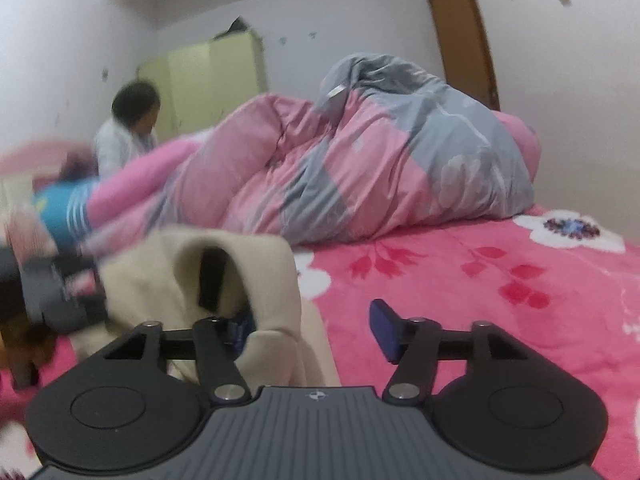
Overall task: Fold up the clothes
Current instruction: 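Raise the sweatshirt high with both grippers, shaking it out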
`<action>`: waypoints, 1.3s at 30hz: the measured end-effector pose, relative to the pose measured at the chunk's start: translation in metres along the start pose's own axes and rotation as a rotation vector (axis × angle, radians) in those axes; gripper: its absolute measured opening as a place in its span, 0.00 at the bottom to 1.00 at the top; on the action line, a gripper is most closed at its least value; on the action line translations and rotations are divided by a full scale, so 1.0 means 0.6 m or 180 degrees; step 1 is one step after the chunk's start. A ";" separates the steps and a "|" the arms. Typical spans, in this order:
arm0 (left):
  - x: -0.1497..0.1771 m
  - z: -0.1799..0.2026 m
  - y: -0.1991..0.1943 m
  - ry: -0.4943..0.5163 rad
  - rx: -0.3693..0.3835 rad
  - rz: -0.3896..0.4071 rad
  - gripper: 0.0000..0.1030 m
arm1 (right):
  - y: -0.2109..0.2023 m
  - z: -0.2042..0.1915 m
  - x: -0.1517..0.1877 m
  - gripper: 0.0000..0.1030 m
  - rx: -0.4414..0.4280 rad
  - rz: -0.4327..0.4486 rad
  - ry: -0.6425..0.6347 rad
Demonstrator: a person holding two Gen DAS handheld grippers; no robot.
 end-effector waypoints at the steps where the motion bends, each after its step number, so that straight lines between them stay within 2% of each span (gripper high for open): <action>1: -0.003 -0.004 -0.004 -0.0063 -0.0014 0.0018 0.29 | 0.005 -0.009 0.005 0.62 0.0072 -0.0031 -0.0115; 4: -0.013 -0.012 -0.015 -0.0175 -0.0030 0.0050 0.26 | 0.034 -0.031 0.009 0.56 0.0293 -0.0111 -0.0353; 5: -0.015 -0.012 -0.020 -0.0187 -0.0051 0.0069 0.26 | 0.045 -0.036 0.009 0.42 0.0341 -0.0139 -0.0403; 6: -0.017 -0.013 -0.025 -0.0198 -0.0072 0.0088 0.25 | 0.053 -0.041 0.007 0.17 0.0393 -0.0156 -0.0435; 7: -0.019 -0.013 -0.030 -0.0209 -0.0093 0.0107 0.24 | 0.057 -0.045 0.003 0.08 0.0457 -0.0147 -0.0428; 9: -0.023 -0.020 -0.042 -0.0271 -0.0134 0.0133 0.23 | 0.059 -0.055 -0.006 0.02 0.0576 -0.0098 -0.0418; 13: -0.034 -0.049 -0.073 -0.0472 -0.0164 0.0191 0.23 | 0.000 -0.086 -0.053 0.01 0.0710 0.0375 -0.0497; 16: -0.047 -0.067 -0.112 -0.0529 -0.0239 0.0325 0.22 | -0.044 -0.107 -0.091 0.01 0.0742 0.0666 -0.0553; 24: -0.098 -0.123 -0.239 -0.0628 -0.0503 0.0729 0.22 | -0.140 -0.169 -0.185 0.01 0.0579 0.1252 -0.0678; 31: -0.139 -0.157 -0.338 -0.0539 -0.0747 0.1116 0.22 | -0.216 -0.224 -0.255 0.01 0.0390 0.1766 -0.0790; 39: -0.192 -0.178 -0.418 -0.0508 -0.1002 0.1522 0.22 | -0.278 -0.256 -0.312 0.01 0.0212 0.2242 -0.0835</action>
Point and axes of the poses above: each gripper's, at about its wrist camera, not at the fingertips, and y roughly the way its jaws point, z to its right, x to its underside, the point moved 2 cm from there along y, roughly the way its jaws point, and after that the axes turned 2 degrees about z, right-handed, at the moved point
